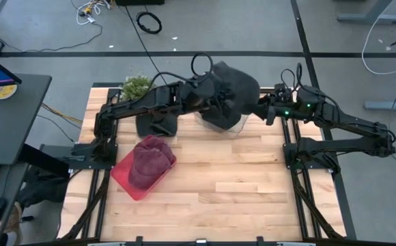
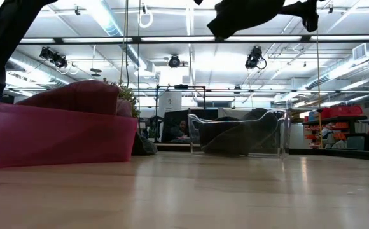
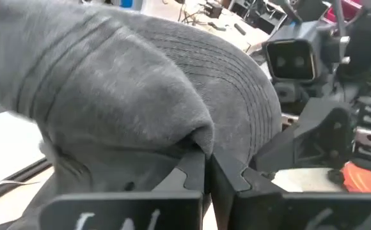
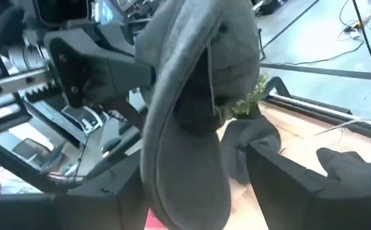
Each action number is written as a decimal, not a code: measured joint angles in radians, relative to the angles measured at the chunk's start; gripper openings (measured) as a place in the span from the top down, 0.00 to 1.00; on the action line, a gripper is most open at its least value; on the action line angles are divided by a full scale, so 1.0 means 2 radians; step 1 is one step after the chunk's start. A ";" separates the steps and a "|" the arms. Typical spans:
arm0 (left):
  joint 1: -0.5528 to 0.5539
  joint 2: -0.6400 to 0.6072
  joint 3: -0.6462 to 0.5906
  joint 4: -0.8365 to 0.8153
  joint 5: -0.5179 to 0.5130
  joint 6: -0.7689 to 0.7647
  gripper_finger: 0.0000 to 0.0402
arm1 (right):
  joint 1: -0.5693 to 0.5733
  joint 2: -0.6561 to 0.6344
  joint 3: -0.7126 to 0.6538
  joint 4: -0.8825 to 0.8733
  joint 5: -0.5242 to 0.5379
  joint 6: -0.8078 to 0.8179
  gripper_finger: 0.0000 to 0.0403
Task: Pick & Place hat
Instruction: Put the bottom black cap into the transparent bin
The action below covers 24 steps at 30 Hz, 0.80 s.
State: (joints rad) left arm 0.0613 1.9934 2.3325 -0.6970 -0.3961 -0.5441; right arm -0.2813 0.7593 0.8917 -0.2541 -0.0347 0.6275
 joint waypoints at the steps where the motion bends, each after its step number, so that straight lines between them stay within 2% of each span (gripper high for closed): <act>1: 0.000 0.000 0.000 -0.001 -0.004 0.001 0.99 | 0.000 0.000 0.000 0.001 0.001 0.002 0.41; 5: -0.002 0.000 0.000 -0.001 -0.010 0.013 0.99 | 0.000 0.000 0.000 0.005 0.002 0.004 0.54; 7: -0.005 0.000 0.000 -0.001 -0.013 0.016 0.99 | 0.000 0.000 0.000 0.009 0.006 0.002 0.66; 10: -0.005 0.000 0.000 -0.002 -0.018 0.020 0.98 | 0.000 0.000 0.000 0.017 0.003 -0.003 0.90; 11: -0.005 0.000 0.000 -0.003 -0.019 0.020 0.97 | 0.001 0.000 0.001 0.023 -0.001 -0.008 0.94; 19: -0.012 0.000 0.000 -0.002 -0.020 0.068 0.94 | 0.001 0.000 0.001 0.024 -0.002 0.000 0.98; 24: -0.019 -0.005 0.000 -0.002 -0.029 0.103 0.85 | 0.000 -0.001 0.000 0.011 0.014 0.007 0.98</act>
State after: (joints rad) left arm 0.0240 1.9835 2.3318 -0.7007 -0.4534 -0.3374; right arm -0.2816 0.7567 0.8925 -0.2320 -0.0076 0.6411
